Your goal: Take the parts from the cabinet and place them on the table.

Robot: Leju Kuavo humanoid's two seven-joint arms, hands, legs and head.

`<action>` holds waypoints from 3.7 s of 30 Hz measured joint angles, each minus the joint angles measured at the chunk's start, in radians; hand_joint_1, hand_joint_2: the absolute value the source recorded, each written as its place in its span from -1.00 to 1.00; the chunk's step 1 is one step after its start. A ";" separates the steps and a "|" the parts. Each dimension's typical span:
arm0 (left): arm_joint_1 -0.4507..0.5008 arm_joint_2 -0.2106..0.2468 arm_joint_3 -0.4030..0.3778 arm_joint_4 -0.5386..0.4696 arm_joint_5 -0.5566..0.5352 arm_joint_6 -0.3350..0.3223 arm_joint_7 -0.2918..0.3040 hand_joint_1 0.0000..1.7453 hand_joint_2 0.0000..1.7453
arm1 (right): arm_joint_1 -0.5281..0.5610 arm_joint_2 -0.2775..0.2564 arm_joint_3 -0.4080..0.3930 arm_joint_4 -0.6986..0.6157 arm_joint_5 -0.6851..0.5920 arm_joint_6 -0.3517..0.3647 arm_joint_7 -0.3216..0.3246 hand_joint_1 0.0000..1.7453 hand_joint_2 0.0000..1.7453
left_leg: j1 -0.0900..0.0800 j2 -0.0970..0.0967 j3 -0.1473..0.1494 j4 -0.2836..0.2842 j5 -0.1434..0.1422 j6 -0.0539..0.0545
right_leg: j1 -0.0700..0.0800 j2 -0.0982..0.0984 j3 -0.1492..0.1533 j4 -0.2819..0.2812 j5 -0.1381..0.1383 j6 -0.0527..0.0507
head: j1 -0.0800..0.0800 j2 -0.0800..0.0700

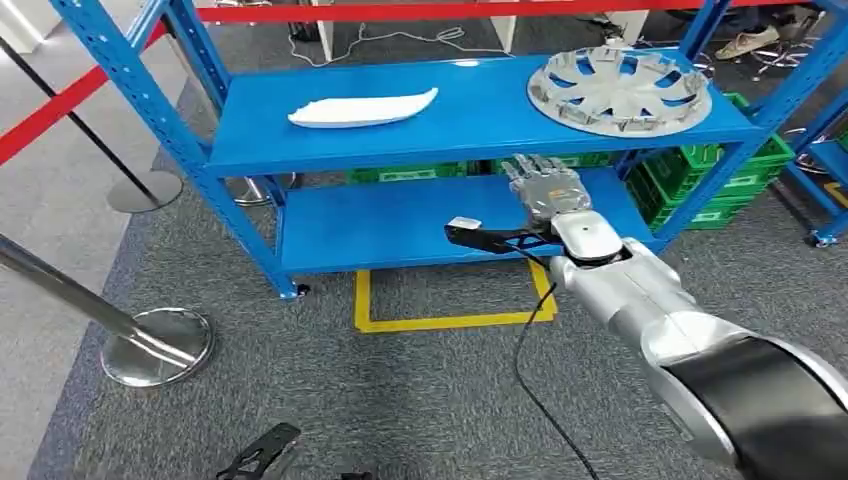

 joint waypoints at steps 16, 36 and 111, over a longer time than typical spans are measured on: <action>0.002 0.000 0.000 0.000 -0.002 -0.001 0.000 -1.00 -1.00 | 0.007 0.001 0.002 0.000 0.000 0.000 -0.007 -1.00 1.00 | -0.012 -0.006 0.154 -0.225 0.064 0.064 | 0.013 -0.003 -0.121 0.155 -0.028 0.024 | 0.006 0.000; 0.000 0.000 0.000 0.000 -0.003 -0.002 0.000 -1.00 -1.00 | -0.004 0.004 0.003 -0.001 0.000 0.000 -0.006 -1.00 1.00 | -0.004 0.004 0.096 -0.243 0.120 0.035 | 0.018 0.000 0.044 -0.010 -0.030 0.014 | 0.004 0.000; 0.007 -0.003 0.000 0.000 0.000 0.000 -0.002 -1.00 1.00 | 0.028 0.007 0.006 -0.004 -0.002 0.008 -0.007 -1.00 1.00 | -0.010 -0.005 0.142 -0.250 0.108 0.059 | 0.009 0.000 -0.074 0.114 -0.020 0.036 | 0.020 0.000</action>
